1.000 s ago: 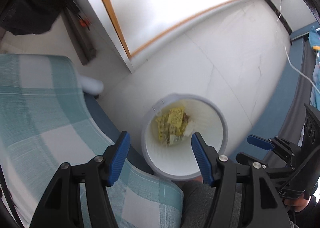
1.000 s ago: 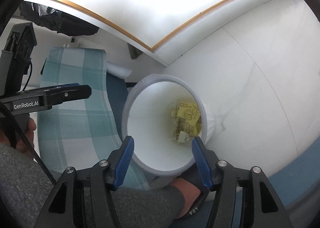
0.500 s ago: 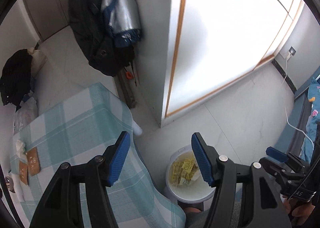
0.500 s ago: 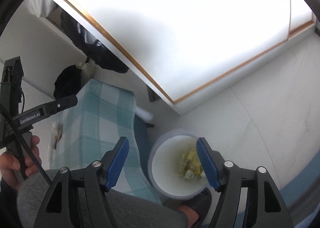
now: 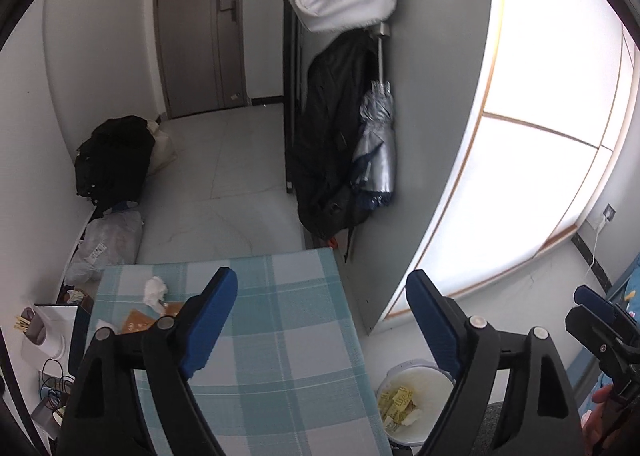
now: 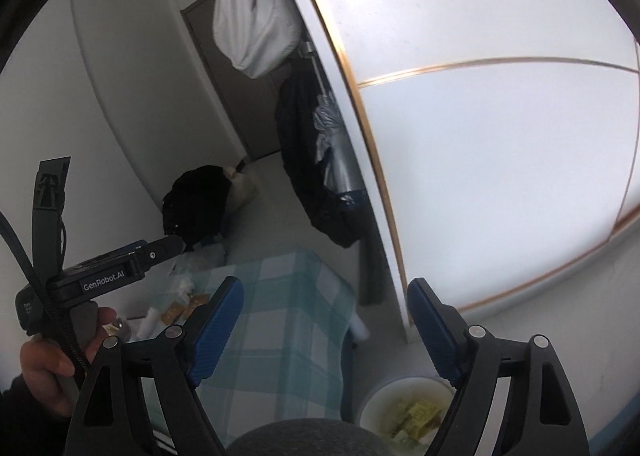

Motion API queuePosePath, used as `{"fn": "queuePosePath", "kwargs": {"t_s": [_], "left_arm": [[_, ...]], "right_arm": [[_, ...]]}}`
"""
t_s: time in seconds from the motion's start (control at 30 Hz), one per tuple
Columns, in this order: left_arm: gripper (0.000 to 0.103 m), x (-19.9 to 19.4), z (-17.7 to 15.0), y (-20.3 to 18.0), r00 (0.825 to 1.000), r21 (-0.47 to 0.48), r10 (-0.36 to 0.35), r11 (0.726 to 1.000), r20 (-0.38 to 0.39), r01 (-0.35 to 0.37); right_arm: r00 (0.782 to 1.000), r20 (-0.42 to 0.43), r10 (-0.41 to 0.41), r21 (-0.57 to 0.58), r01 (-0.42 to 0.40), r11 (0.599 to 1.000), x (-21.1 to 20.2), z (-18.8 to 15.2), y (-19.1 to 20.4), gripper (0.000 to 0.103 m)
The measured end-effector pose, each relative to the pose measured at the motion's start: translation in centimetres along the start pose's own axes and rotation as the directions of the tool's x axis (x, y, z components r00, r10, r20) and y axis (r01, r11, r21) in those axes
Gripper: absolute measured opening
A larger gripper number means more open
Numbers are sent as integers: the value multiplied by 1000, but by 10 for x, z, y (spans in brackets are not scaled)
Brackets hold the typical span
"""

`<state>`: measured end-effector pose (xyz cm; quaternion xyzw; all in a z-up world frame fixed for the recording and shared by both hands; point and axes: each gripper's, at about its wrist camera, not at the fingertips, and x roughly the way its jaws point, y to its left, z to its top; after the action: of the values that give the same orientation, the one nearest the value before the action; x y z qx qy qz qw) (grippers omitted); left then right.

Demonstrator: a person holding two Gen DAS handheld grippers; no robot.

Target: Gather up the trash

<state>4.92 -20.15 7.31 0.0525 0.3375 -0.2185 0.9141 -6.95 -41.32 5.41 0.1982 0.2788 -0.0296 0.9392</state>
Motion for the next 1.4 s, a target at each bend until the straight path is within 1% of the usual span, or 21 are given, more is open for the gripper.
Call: {"fn": "queuePosePath", "kwargs": {"t_s": [0.07, 0.1, 0.17, 0.3, 0.4, 0.5, 0.6, 0.7, 0.77, 0.83, 0.9, 0.97, 1.17, 1.2, 1.27, 1.4], "left_arm": [[87, -12, 2, 15, 999, -17, 3, 1000, 47, -2], [90, -17, 2, 23, 998, -27, 7, 1000, 65, -6], [94, -28, 2, 43, 994, -63, 41, 997, 104, -34], [95, -44, -2, 72, 983, -127, 96, 989, 154, -77], [95, -49, -9, 95, 973, -179, 164, 975, 161, -135], [95, -55, -18, 122, 963, -237, 211, 957, 169, -168], [95, -57, -26, 146, 943, -276, 281, 934, 177, -226], [95, -53, -34, 166, 935, -298, 309, 921, 174, -249], [95, -53, -41, 179, 926, -327, 337, 906, 173, -268], [95, -53, -47, 190, 920, -341, 349, 899, 176, -276], [95, -49, -50, 198, 916, -348, 367, 890, 164, -295], [95, -46, -56, 211, 920, -356, 361, 889, 153, -290], [95, -33, -73, 248, 929, -404, 362, 864, 85, -300], [95, -30, -76, 253, 925, -405, 372, 859, 71, -314], [95, -28, -78, 263, 915, -411, 403, 839, 28, -356], [95, -29, -78, 277, 919, -455, 394, 816, -16, -358]], "right_arm": [[999, 19, 31, -31, -31, 999, -1, 4, 23, 87], [999, 26, 44, -46, -43, 998, -1, 4, 33, 88], [996, 41, 74, -80, -71, 994, 0, 6, 56, 88], [989, 68, 129, -148, -118, 982, 6, 4, 98, 94], [984, 79, 160, -200, -142, 970, 14, -1, 125, 96], [977, 79, 196, -249, -171, 953, 23, -8, 153, 100], [973, 64, 224, -273, -199, 941, 38, -14, 178, 101], [969, 49, 241, -299, -216, 929, 51, -23, 198, 101], [968, 40, 249, -310, -225, 924, 61, -28, 208, 101], [968, 20, 250, -322, -231, 918, 72, -33, 218, 101], [968, -8, 249, -332, -238, 913, 87, -37, 224, 101], [968, -31, 249, -336, -245, 909, 98, -42, 229, 101], [965, -114, 238, -348, -263, 900, 136, -56, 244, 101], [964, -125, 236, -353, -265, 897, 142, -58, 247, 101], [960, -150, 236, -361, -275, 891, 153, -60, 253, 101], [952, -201, 230, -356, -290, 889, 183, -60, 262, 101]]}}
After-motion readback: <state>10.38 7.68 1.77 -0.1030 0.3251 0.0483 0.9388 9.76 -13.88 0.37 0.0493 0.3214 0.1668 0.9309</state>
